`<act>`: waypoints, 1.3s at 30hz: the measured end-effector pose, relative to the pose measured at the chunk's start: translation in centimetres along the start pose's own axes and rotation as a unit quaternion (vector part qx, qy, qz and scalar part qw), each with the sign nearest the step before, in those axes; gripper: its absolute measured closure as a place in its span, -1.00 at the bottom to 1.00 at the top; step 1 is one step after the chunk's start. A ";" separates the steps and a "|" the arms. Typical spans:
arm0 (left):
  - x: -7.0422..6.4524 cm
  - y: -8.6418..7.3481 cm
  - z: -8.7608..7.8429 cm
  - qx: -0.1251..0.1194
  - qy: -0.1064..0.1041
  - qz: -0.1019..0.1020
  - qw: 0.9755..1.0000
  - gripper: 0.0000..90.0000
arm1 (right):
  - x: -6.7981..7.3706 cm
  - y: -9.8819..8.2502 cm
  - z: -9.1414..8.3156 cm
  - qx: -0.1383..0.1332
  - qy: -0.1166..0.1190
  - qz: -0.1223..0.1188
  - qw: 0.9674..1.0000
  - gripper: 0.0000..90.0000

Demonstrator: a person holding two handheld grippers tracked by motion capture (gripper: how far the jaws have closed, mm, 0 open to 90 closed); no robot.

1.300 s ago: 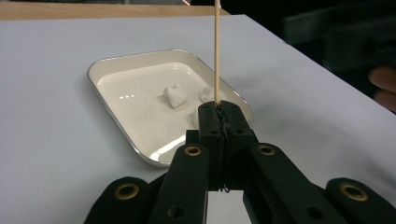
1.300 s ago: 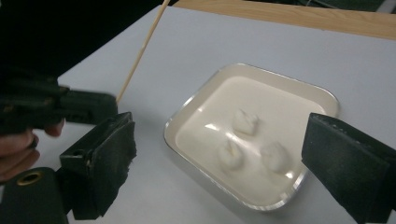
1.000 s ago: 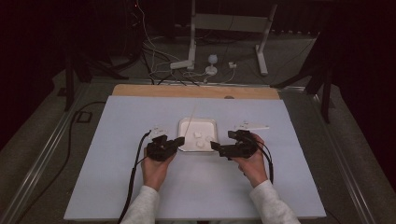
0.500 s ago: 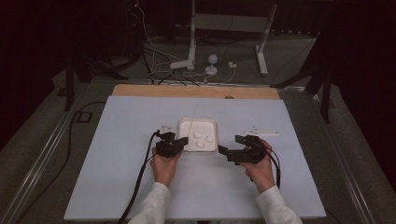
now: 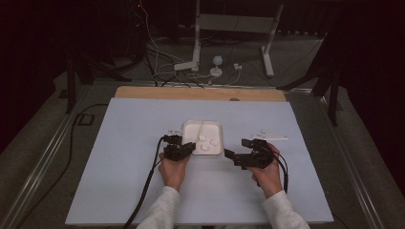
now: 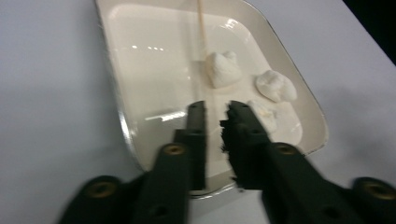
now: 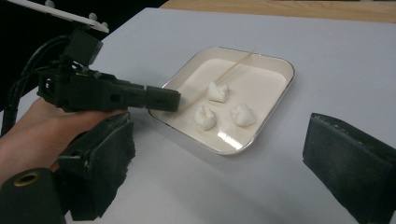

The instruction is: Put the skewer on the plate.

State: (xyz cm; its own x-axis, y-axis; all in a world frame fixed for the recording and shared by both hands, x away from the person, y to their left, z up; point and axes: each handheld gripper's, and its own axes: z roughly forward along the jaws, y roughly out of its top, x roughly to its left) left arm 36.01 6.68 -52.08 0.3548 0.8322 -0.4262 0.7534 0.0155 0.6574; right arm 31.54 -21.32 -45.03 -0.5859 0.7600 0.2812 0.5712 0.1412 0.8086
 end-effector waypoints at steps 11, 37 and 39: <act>-0.5 0.2 -0.9 -0.020 -0.069 0.017 0.997 0.14 | 0.0 -0.1 -0.2 -0.004 -0.002 -0.003 1.000 -0.80; 1.6 1.2 -11.7 -0.118 -0.065 0.154 0.979 -0.96 | -2.0 -2.0 -3.7 -0.029 -0.031 -0.035 0.998 -0.93; 1.9 1.0 -12.2 -0.122 -0.061 0.163 0.977 -0.97 | -2.4 -2.4 -4.2 -0.033 -0.037 -0.037 0.998 -0.93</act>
State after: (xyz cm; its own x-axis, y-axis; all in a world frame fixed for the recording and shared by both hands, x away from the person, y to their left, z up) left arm 30.65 15.02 -44.68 0.6290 0.7425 -0.2303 0.4400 -0.0959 0.8928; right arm 29.15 -26.08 -45.50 -0.5795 0.7940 0.1835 0.4880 0.1578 0.8584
